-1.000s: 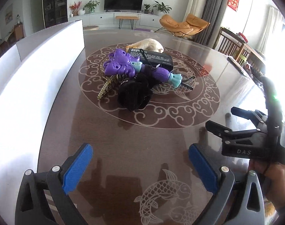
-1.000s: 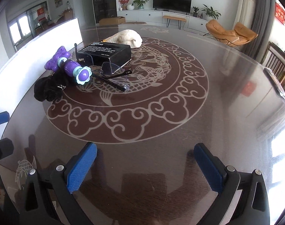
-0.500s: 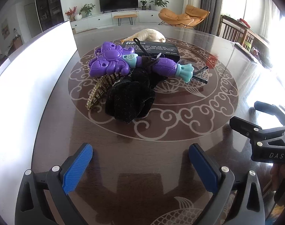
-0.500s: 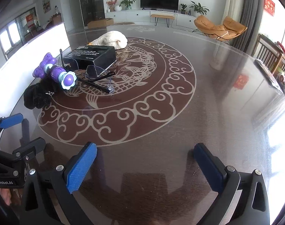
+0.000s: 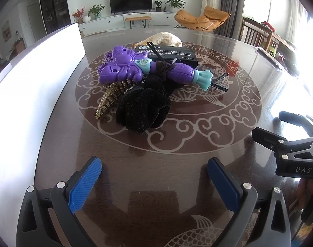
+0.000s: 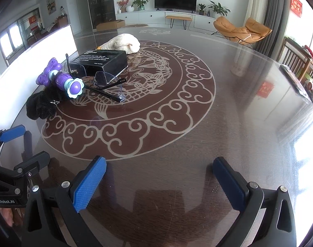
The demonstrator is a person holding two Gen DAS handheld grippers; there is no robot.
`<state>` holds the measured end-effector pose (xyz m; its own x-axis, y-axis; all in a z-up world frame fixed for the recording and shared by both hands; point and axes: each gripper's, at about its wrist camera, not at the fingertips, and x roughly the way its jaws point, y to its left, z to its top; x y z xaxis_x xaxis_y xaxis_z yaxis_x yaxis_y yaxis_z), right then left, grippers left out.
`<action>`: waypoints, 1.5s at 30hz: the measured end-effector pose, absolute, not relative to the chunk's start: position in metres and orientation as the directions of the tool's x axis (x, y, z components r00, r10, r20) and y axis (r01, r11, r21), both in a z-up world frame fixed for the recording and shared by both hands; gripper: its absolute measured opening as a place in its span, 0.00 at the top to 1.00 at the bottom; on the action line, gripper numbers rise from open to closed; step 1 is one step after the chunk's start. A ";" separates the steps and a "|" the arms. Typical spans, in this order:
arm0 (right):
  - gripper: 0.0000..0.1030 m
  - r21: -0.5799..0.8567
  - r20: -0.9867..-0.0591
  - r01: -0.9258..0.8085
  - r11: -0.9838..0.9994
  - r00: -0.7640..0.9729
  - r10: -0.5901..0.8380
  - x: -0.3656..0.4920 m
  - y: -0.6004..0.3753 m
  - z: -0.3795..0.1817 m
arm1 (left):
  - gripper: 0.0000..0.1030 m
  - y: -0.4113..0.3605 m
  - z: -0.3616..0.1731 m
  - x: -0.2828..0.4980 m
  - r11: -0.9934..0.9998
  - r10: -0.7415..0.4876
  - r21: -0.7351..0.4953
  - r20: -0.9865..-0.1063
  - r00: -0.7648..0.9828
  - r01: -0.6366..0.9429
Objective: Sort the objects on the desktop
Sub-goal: 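Move the left gripper over the purple butterfly toy and black pouch, then close the left gripper on the black pouch under the purple toy and lift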
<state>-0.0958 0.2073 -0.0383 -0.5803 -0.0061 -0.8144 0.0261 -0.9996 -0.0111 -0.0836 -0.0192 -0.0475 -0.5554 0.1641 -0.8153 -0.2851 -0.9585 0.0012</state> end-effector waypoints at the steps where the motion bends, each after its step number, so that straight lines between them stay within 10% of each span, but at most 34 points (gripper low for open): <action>1: 0.00 -0.011 -0.814 0.026 -1.000 -0.580 -0.006 -0.096 0.207 -0.038 | 0.00 -0.020 -0.048 -0.083 -0.958 0.165 0.001 -0.815 -0.555 -0.287; 13: 0.00 -0.011 -0.815 0.028 -1.000 -0.580 -0.008 -0.097 0.208 -0.038 | 0.00 -0.049 -0.021 -0.108 -0.946 0.280 -0.132 -0.793 -0.540 -0.297; 19: 0.00 -0.010 -0.815 0.028 -1.000 -0.580 -0.008 -0.097 0.208 -0.038 | 0.00 -0.017 -0.011 -0.140 -0.930 0.224 0.001 -0.792 -0.568 -0.367; 22: 0.00 -0.011 -0.815 0.028 -1.000 -0.580 -0.008 -0.097 0.208 -0.038 | 0.30 0.000 -0.015 -0.151 -0.915 0.190 0.061 -0.808 -0.557 -0.399; 24: 0.00 -0.010 -0.815 0.028 -1.000 -0.580 -0.008 -0.097 0.208 -0.038 | 0.67 0.004 -0.022 -0.153 -0.913 0.156 0.085 -0.832 -0.533 -0.400; 45: 0.00 -0.007 -0.814 0.027 -1.000 -0.581 -0.010 -0.097 0.207 -0.037 | 0.68 -0.044 -0.020 -0.047 -0.907 0.273 -0.048 -0.823 -0.498 -0.417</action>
